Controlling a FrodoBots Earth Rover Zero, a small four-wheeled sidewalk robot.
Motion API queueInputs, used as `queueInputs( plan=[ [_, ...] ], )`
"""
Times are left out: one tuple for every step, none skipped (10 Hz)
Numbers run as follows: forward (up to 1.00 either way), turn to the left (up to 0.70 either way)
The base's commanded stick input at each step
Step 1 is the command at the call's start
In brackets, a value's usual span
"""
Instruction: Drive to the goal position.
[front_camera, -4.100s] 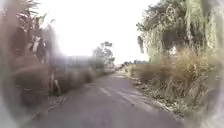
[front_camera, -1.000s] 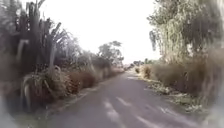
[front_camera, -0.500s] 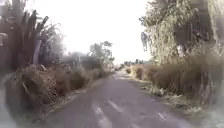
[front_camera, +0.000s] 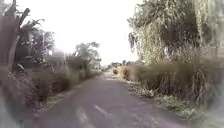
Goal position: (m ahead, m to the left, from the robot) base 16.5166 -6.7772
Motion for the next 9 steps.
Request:
queueInputs(
  plan=[
    [0.50,0.01],
    [0.50,0.01],
    [0.50,0.01],
    [0.50,0.01],
    [0.50,0.01],
    [0.50,0.01],
    [0.50,0.01],
    [0.50,0.01],
    [0.50,0.01]
  ],
)
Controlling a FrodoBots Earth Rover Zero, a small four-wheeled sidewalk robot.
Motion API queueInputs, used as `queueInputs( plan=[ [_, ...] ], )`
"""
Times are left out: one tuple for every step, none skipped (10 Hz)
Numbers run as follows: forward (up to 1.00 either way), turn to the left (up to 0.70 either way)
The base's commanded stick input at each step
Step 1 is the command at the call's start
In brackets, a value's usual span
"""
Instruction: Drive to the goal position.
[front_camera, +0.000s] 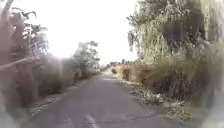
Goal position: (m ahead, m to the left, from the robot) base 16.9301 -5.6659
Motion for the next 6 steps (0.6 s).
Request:
queueInputs(
  plan=[
    [0.50,0.01],
    [0.50,0.01],
    [0.50,0.01],
    [0.50,0.01],
    [0.50,0.01],
    [0.50,0.01]
  ],
)
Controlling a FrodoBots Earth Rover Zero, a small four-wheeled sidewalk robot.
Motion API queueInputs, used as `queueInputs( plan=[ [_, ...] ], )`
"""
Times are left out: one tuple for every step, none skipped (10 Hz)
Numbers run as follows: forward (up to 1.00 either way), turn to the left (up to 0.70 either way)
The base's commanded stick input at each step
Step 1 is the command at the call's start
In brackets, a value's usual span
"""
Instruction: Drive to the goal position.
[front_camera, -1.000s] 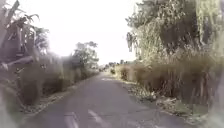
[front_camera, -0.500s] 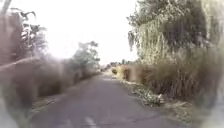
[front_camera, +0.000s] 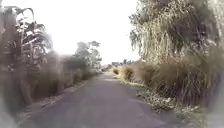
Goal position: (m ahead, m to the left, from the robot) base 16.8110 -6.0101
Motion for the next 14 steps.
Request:
queueInputs(
  plan=[
    [0.50,0.01],
    [0.50,0.01],
    [0.50,0.01],
    [0.50,0.01],
    [0.50,0.01],
    [0.50,0.01],
    [0.50,0.01],
    [0.50,0.01],
    [0.50,0.01],
    [0.50,0.01],
    [0.50,0.01],
    [0.50,0.01],
    [0.50,0.01],
    [0.50,0.01]
  ],
)
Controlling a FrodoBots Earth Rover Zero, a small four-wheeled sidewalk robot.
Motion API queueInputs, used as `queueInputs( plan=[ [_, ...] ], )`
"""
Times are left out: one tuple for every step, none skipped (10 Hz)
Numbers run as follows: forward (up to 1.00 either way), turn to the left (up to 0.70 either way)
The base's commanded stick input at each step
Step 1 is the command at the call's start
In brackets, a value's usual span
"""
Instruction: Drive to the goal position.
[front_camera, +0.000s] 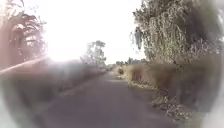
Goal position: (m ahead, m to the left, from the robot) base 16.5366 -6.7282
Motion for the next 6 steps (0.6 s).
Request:
queueInputs(
  plan=[
    [0.50,0.01],
    [0.50,0.01],
    [0.50,0.01],
    [0.50,0.01],
    [0.50,0.01],
    [0.50,0.01]
  ],
)
